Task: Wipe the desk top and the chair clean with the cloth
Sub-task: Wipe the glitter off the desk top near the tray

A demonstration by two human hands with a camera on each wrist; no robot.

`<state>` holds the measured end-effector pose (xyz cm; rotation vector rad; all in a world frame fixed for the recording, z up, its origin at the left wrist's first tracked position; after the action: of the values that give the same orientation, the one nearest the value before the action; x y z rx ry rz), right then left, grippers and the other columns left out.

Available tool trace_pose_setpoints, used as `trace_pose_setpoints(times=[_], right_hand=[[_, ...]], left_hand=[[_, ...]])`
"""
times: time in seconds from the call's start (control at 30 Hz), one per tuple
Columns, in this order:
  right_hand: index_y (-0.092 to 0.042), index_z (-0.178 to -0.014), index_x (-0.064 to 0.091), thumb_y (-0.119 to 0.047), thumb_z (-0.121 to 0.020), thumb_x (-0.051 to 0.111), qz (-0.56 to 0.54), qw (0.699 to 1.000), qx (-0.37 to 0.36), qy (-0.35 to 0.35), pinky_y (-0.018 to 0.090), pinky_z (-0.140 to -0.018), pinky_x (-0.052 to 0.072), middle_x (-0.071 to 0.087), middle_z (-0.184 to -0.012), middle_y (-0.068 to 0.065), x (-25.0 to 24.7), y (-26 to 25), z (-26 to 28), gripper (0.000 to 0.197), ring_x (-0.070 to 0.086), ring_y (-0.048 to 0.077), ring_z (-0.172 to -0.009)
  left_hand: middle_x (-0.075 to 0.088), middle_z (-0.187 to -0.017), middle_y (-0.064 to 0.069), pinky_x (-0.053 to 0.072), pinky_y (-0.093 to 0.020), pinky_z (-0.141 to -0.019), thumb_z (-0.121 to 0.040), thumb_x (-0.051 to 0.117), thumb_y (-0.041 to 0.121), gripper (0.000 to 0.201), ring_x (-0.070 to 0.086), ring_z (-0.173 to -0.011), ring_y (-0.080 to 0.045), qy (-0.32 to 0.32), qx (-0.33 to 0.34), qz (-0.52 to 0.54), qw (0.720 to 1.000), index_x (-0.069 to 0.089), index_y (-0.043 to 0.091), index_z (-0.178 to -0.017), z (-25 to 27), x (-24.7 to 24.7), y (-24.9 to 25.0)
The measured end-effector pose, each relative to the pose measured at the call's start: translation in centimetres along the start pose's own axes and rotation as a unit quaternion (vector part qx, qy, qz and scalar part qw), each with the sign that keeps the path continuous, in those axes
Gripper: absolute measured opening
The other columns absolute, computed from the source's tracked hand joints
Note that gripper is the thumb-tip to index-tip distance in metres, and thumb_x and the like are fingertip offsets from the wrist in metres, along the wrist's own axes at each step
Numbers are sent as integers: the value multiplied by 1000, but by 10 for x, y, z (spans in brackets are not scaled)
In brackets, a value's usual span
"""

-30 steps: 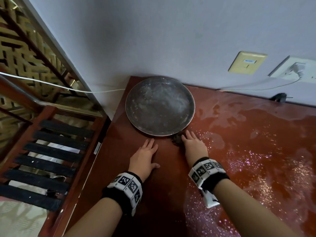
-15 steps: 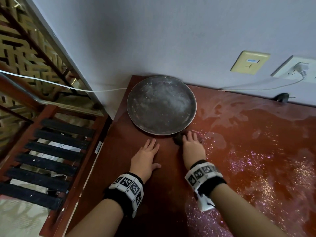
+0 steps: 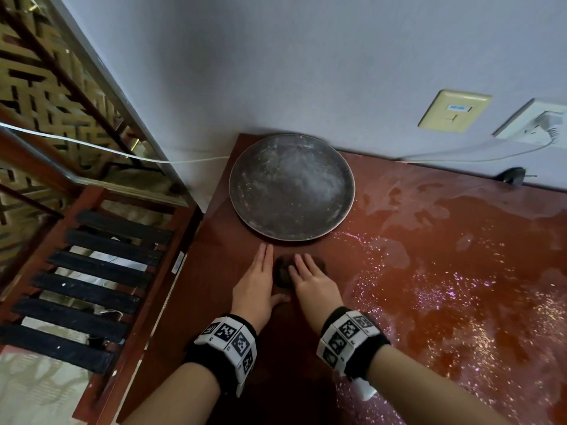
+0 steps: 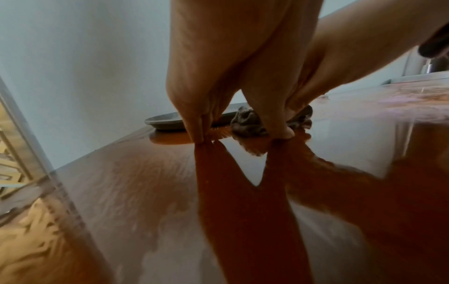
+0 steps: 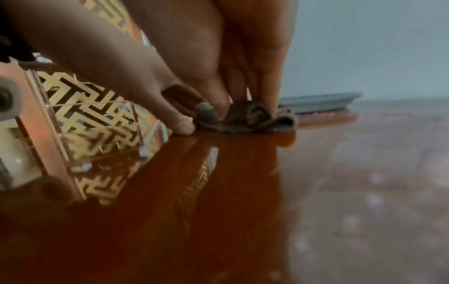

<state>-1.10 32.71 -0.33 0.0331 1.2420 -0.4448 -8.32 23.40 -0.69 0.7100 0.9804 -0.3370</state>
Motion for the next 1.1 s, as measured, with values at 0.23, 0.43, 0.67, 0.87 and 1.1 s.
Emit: trace_pose_setpoints(times=[0.23,0.43,0.67,0.87,1.1], right_hand=[[-4,-127,54,-20,-87,56,-39,997,70,6,33,-100,42,45,-140,17,-4,-9,-17,44,42,28,-131],[-12,-138,44,-12,-94,46,-45,998,31,21,32,-103,37,34,-149,6,-15,4,-21,44,29,21,-139],[-14,-87,77,-20,-69,49,10,1000,-12,-20,22,-65,55,72,-102,7,4,11,-7,34,70,20,-92],[-19,-147,28,3,-94,30,-3,988,143,54,39,-111,27,11,-157,-1,-36,75,-19,57,13,17,-144],[-7,-100,73,-5,-74,42,16,999,41,23,27,-68,56,66,-114,13,-9,42,1,41,66,24,-101]], left_hand=[[-5,-160,0,35,-23,-100,-84,66,36,102,24,-142,-13,-6,-10,-9,1000,-7,14,-151,3,-5,3],[-5,-160,0,32,-23,-104,-83,65,43,102,18,-144,-13,-19,-13,-31,999,-5,15,-152,1,-6,6],[-8,-159,-3,25,-23,-109,-87,61,44,90,9,-146,-14,-33,-7,-62,997,6,15,-152,0,-4,6],[-11,-159,-3,22,-24,-111,-87,59,46,91,1,-147,-14,-45,-8,-73,996,4,15,-152,-3,-5,8],[-10,-159,-6,15,-23,-113,-86,59,48,93,-3,-147,-16,-54,-1,-87,995,3,13,-152,-6,-6,10]])
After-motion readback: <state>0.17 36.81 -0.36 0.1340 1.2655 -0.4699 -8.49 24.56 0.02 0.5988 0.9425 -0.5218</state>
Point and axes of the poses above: each hand's wrist, its own z-axis away from the middle knuckle, its own x-axis out of the palm, y = z × x, the point moved 4 cm from there along -z, towards the middle knuckle
